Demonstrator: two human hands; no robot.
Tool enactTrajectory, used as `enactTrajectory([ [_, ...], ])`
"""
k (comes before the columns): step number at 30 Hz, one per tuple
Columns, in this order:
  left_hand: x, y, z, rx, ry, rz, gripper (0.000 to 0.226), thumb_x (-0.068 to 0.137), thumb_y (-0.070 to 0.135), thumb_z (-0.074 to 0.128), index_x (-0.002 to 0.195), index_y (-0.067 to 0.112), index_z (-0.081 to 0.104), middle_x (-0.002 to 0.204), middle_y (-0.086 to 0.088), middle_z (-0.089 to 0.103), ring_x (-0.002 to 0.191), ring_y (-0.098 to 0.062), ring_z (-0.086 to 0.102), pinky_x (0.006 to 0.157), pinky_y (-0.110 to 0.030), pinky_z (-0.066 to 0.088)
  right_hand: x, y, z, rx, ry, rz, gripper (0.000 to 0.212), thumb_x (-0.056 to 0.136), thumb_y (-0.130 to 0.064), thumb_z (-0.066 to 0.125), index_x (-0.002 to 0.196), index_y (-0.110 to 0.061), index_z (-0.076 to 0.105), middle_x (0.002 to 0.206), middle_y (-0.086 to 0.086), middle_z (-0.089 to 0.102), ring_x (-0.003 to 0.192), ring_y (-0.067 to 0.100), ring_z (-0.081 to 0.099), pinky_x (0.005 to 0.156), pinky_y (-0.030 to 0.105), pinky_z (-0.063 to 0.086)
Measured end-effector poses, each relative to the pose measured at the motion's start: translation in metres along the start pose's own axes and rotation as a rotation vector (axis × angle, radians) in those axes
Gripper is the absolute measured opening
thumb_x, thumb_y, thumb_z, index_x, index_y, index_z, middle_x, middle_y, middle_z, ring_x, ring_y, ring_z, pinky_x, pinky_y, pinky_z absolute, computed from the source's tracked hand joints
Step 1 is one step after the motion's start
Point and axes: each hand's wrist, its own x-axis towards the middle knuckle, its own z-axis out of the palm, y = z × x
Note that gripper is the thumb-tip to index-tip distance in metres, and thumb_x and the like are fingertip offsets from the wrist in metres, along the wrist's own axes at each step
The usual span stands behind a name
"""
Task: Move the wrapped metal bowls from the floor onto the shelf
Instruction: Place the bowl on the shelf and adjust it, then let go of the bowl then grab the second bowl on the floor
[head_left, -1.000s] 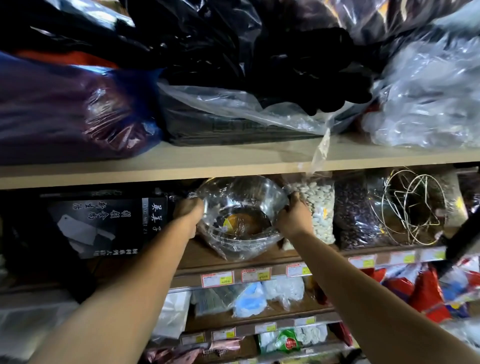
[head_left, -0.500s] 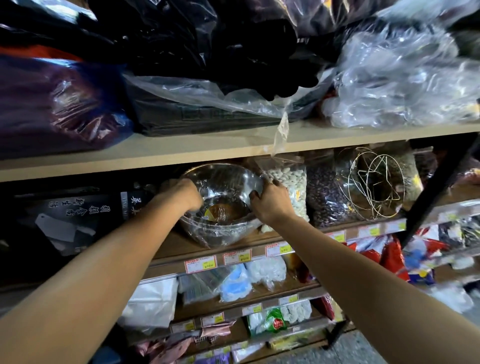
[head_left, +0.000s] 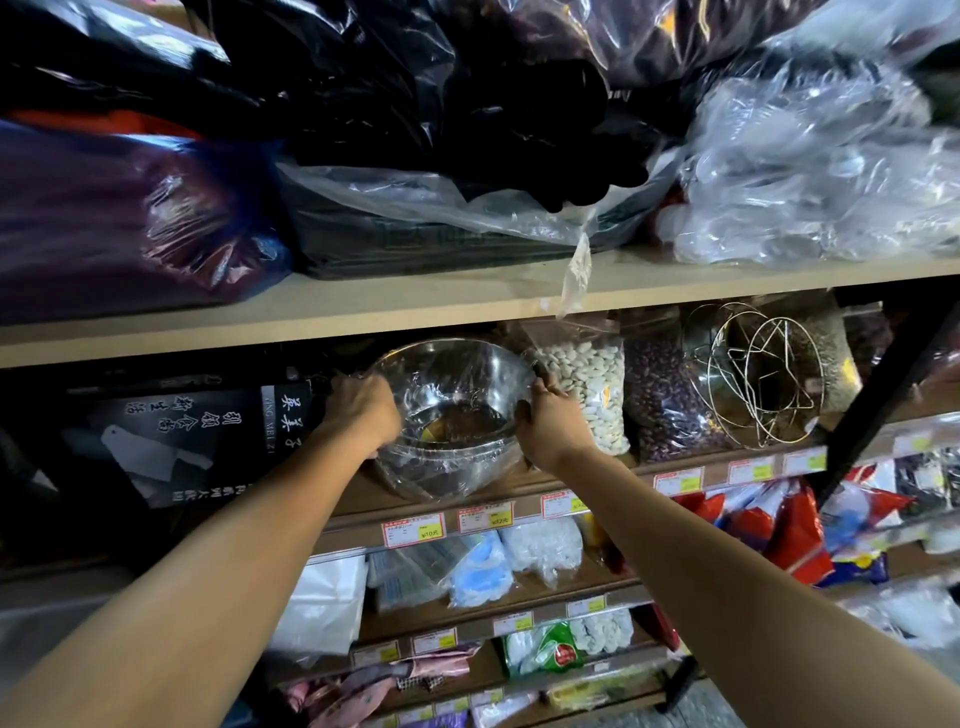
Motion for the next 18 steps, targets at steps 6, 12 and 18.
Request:
enactTrajectory([
  [6, -0.01, 0.007, -0.012, 0.098, -0.09, -0.021, 0.028, 0.087, 0.016, 0.064, 0.11, 0.0, 0.061, 0.11, -0.023, 0.056, 0.074, -0.031, 0.067, 0.046, -0.027, 0.055, -0.003, 0.002, -0.008, -0.033, -0.045, -0.043, 0.04, 0.1, -0.023, 0.042, 0.131, 0.002, 0.049, 0.146, 0.026, 0.041, 0.129, 0.04, 0.041, 0.111, 0.043, 0.034],
  [12, -0.046, 0.061, -0.025, 0.431, 0.023, 0.187, 0.032, 0.082, 0.028, 0.064, 0.109, 0.01, 0.066, 0.115, -0.015, 0.062, 0.103, -0.036, 0.056, 0.068, -0.036, 0.05, -0.022, -0.003, -0.034, 0.048, 0.219, -0.174, 0.024, 0.093, -0.015, 0.053, 0.109, -0.005, 0.067, 0.109, 0.019, 0.067, 0.096, 0.035, 0.063, 0.083, 0.034, 0.051],
  [18, -0.109, 0.163, -0.014, 0.35, 0.102, 0.603, 0.027, 0.08, 0.025, 0.062, 0.104, 0.013, 0.067, 0.113, -0.012, 0.067, 0.104, -0.033, 0.063, 0.076, -0.038, 0.051, -0.066, 0.036, -0.082, -0.061, 0.314, -0.138, 0.014, 0.082, -0.007, 0.055, 0.089, 0.001, 0.063, 0.095, 0.025, 0.066, 0.091, 0.044, 0.062, 0.075, 0.048, 0.049],
])
